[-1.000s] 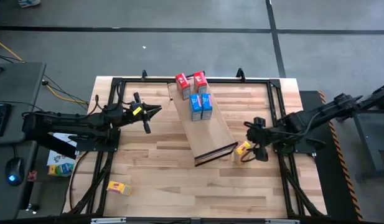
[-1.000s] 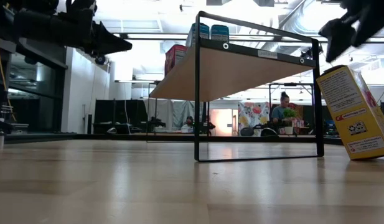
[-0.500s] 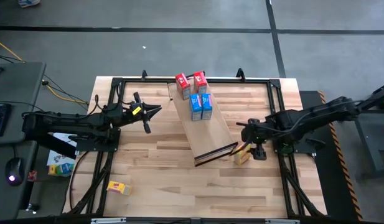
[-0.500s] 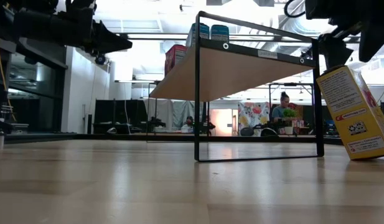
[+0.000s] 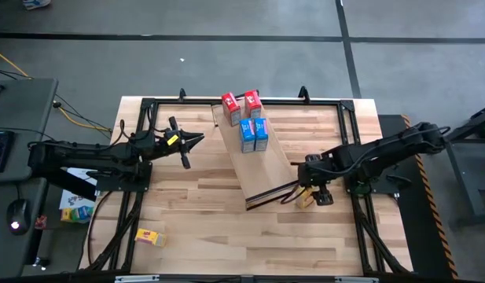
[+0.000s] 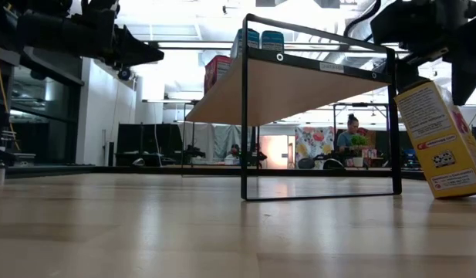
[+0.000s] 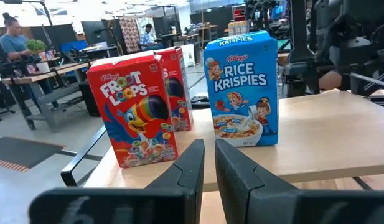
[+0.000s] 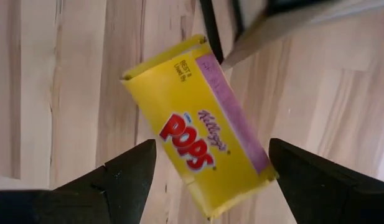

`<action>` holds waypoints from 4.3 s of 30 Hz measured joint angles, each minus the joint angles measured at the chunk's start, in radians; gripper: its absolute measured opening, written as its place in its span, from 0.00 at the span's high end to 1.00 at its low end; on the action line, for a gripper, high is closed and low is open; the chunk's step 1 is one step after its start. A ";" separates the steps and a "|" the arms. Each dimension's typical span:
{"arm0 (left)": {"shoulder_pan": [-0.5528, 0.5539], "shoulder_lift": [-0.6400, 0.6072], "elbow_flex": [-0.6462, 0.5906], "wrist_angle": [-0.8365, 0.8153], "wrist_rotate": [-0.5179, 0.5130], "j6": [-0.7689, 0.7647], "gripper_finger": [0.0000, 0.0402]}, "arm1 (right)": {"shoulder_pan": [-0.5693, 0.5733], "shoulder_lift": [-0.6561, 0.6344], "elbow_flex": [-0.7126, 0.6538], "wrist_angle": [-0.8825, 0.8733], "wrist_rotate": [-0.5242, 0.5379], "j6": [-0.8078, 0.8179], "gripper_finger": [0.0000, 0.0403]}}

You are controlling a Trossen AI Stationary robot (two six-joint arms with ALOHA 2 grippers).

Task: Stack cereal on shelf
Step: Put the right yellow cereal box on the shelf

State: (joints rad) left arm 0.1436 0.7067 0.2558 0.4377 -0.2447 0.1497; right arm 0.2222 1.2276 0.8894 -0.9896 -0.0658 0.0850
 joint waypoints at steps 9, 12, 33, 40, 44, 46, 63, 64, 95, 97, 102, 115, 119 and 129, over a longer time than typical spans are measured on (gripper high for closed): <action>0.000 0.000 0.000 0.000 0.000 0.000 0.92 | 0.001 0.036 0.000 0.010 -0.017 -0.015 0.34; 0.000 0.000 0.000 0.000 0.000 0.000 0.92 | 0.001 0.036 0.000 0.007 -0.018 -0.003 0.43; 0.000 0.000 0.000 0.000 0.000 0.000 0.92 | 0.001 -0.131 0.000 0.512 -0.575 0.701 0.70; 0.000 0.000 0.000 -0.004 0.020 0.000 0.92 | 0.014 -0.154 0.068 0.840 -0.457 0.616 0.70; 0.000 0.000 0.000 0.001 0.026 0.000 0.92 | 0.015 -0.136 0.243 0.699 -0.281 0.370 0.70; 0.000 0.000 0.000 0.002 0.026 0.000 0.92 | 0.016 -0.107 0.369 0.552 -0.146 0.282 0.70; 0.000 0.000 0.000 0.005 0.026 -0.011 0.92 | -0.023 0.374 1.094 -0.511 0.430 0.747 0.70; 0.000 0.000 0.000 0.005 0.026 -0.016 0.92 | -0.028 0.388 1.094 -0.511 0.419 0.748 0.70; 0.000 0.000 0.000 0.018 0.026 -0.015 0.92 | -0.050 0.512 1.091 -0.523 0.407 1.070 0.70; 0.000 0.000 0.000 0.018 0.026 -0.015 0.92 | -0.050 0.514 1.091 -0.529 0.405 1.093 0.70; 0.000 0.000 0.000 0.018 0.026 -0.016 0.92 | -0.050 0.513 1.091 -0.532 0.405 1.104 0.70; 0.000 0.000 0.000 0.017 0.026 -0.016 0.92 | -0.050 0.513 1.091 -0.511 0.369 1.013 0.70; 0.000 0.000 0.000 0.016 0.026 -0.016 0.92 | -0.050 0.513 1.091 -0.496 0.374 1.015 0.70; 0.000 0.000 0.000 0.016 0.026 -0.016 0.92 | -0.049 0.513 1.091 -0.496 0.407 1.089 0.70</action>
State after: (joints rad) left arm 0.1434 0.7067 0.2558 0.4536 -0.2192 0.1337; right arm 0.1730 1.7405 1.9804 -1.4857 0.3415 1.1735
